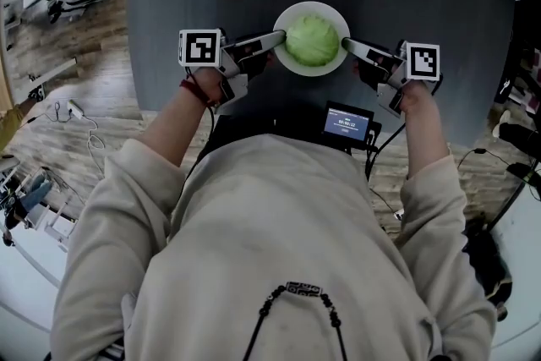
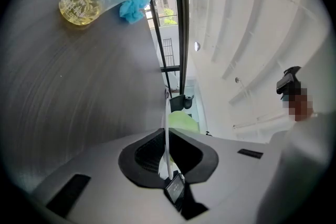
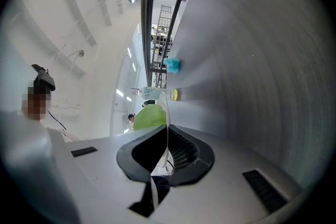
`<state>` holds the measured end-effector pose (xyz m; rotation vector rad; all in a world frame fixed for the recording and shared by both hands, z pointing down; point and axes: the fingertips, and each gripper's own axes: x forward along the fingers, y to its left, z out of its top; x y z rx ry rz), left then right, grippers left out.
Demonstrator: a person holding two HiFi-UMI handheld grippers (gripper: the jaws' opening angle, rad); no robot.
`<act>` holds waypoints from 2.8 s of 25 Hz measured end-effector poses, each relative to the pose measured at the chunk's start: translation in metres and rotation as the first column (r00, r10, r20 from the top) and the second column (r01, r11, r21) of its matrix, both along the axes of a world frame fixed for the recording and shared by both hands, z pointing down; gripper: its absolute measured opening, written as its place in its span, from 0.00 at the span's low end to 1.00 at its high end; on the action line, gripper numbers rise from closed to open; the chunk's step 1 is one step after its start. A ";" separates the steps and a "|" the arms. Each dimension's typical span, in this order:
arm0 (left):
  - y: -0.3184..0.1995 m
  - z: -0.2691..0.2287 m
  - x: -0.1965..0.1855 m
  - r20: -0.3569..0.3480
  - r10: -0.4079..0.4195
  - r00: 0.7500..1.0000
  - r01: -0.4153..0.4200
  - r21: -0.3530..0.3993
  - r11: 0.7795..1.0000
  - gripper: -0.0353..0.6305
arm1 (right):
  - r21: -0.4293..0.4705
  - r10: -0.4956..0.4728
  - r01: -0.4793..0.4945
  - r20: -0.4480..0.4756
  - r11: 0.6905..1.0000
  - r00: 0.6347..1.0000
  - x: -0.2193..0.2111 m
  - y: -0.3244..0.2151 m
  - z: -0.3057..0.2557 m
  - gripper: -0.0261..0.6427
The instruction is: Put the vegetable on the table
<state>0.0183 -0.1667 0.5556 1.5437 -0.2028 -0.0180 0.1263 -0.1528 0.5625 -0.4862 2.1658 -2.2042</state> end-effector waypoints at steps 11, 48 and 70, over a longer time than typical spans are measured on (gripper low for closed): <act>0.013 0.044 0.004 0.104 0.046 0.993 -0.043 -0.026 0.999 0.11 | -0.074 -0.038 0.036 -0.026 0.997 0.999 0.006 0.015 0.044 0.08; 0.002 0.044 -0.032 0.160 -0.078 0.984 0.086 -0.044 0.995 0.56 | 0.024 0.286 -0.297 -0.353 0.954 0.891 0.089 0.002 0.034 0.42; -0.017 -0.310 -0.031 0.147 -0.298 0.943 -0.080 0.971 0.228 0.06 | 0.883 0.582 0.119 -0.394 0.453 0.711 -0.009 -0.014 -0.329 0.06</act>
